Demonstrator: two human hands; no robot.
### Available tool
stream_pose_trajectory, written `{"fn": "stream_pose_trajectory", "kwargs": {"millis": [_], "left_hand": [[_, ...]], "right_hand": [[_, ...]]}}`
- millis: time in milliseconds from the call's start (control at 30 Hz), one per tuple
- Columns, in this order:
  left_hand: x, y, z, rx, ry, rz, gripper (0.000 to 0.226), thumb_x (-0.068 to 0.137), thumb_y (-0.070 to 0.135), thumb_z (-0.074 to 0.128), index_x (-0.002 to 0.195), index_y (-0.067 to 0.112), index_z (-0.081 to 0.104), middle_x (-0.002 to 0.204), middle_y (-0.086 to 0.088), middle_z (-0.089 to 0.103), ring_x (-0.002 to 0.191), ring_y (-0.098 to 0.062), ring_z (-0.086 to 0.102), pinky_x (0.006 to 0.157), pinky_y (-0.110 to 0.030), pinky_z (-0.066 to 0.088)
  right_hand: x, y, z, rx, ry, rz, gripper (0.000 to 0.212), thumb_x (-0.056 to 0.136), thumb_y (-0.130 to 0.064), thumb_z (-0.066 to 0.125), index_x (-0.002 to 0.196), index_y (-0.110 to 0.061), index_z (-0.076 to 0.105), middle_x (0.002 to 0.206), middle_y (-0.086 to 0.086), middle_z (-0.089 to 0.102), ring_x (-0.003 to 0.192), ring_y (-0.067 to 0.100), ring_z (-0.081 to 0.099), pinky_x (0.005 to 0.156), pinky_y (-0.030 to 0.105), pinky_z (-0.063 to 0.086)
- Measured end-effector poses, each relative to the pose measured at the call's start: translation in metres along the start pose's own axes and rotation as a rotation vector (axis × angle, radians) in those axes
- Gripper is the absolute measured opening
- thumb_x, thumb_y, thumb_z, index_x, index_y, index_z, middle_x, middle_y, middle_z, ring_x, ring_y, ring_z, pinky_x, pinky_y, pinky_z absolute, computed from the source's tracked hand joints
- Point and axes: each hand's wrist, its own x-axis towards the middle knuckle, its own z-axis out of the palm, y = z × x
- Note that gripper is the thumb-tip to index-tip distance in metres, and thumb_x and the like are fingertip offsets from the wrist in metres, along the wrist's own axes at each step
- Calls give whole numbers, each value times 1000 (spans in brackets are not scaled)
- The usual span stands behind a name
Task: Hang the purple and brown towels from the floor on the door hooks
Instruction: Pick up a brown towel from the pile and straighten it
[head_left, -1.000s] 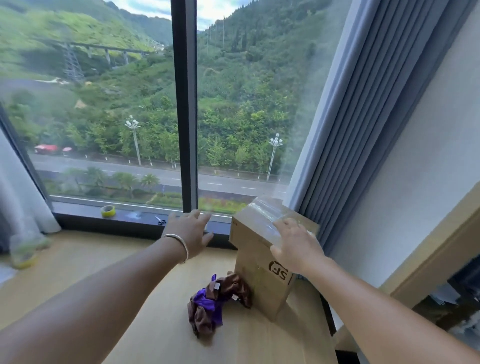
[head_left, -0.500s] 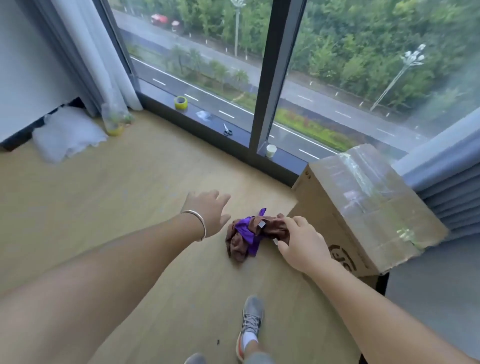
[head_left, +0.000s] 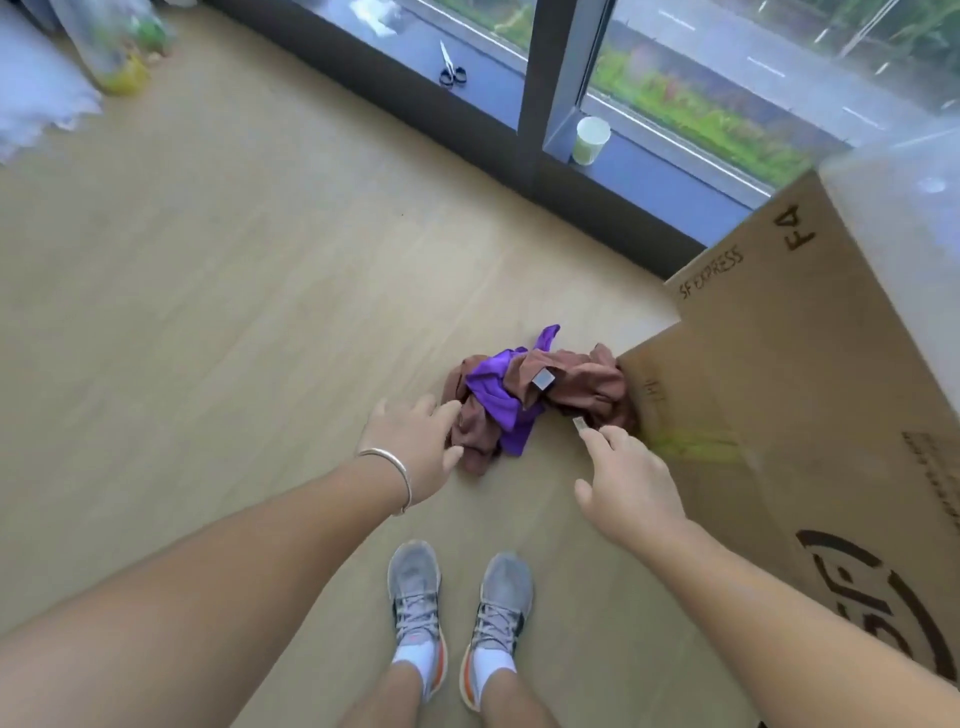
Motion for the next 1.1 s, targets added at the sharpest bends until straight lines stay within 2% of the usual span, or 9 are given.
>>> {"fn": "stream_pose_trajectory", "kwargs": {"millis": [133, 233, 367, 567, 700, 767, 833, 967, 1100], "left_hand": [[66, 5, 60, -53, 38, 29, 57, 94, 48, 42, 146, 28, 28, 142, 1, 40, 129, -23, 42, 109, -48, 25], [113, 14, 92, -73, 84, 55, 59, 93, 48, 44, 146, 25, 28, 140, 1, 41, 129, -23, 41, 108, -46, 28], [179, 32, 127, -97, 135, 49, 63, 93, 51, 43, 144, 18, 29, 140, -1, 42, 128, -23, 42, 103, -42, 34], [275, 74, 161, -160, 208, -18, 72, 89, 62, 43, 137, 10, 35, 133, -5, 48, 121, -25, 47, 89, -39, 40], [320, 88, 180, -121, 187, -49, 60, 95, 52, 38, 134, 7, 36, 132, -8, 49, 121, -26, 47, 88, -41, 40], [331, 86, 187, -92, 167, -39, 47, 98, 35, 37, 135, 7, 35, 135, -8, 47, 124, -27, 45, 90, -41, 39], [331, 79, 185, -95, 152, -25, 35, 95, 22, 36, 127, 9, 41, 132, -8, 50, 121, -28, 48, 85, -40, 38], [301, 52, 159, -117, 124, -69, 26, 91, 15, 41, 117, 10, 47, 122, -8, 57, 110, -31, 56, 75, -36, 33], [247, 16, 113, -155, 103, -153, 29, 89, 13, 41, 117, 11, 48, 123, -9, 57, 112, -32, 56, 73, -35, 34]], "right_hand": [[65, 19, 50, -8, 41, 7, 52, 86, -31, 53, 136, -23, 40, 130, -1, 45, 119, 22, 44, 98, 36, 38], [107, 33, 79, -30, 82, 23, 54, 86, -32, 54, 137, -22, 39, 134, 0, 44, 124, 22, 42, 101, 36, 37], [164, 53, 107, -79, 159, 33, 48, 88, -33, 55, 132, -19, 43, 134, 1, 45, 126, 22, 39, 102, 36, 35], [253, 77, 127, -150, 281, 38, 55, 82, -23, 58, 134, -14, 45, 138, 5, 44, 127, 26, 38, 102, 35, 32], [294, 91, 143, -239, 293, -34, 45, 84, -18, 52, 129, -15, 47, 130, 4, 49, 122, 25, 42, 98, 34, 36], [304, 99, 150, -312, 264, -67, 35, 87, -23, 51, 122, -20, 54, 124, 1, 53, 123, 21, 42, 97, 31, 36], [304, 104, 149, -342, 268, -73, 25, 90, -28, 51, 112, -23, 63, 116, -3, 58, 121, 18, 44, 93, 30, 36], [277, 97, 125, -297, 312, -89, 24, 96, -28, 46, 98, -24, 70, 103, -5, 63, 110, 18, 50, 80, 29, 35], [240, 67, 71, -299, 318, -121, 22, 95, -23, 46, 98, -21, 68, 102, -4, 65, 108, 19, 51, 78, 30, 36]]}}
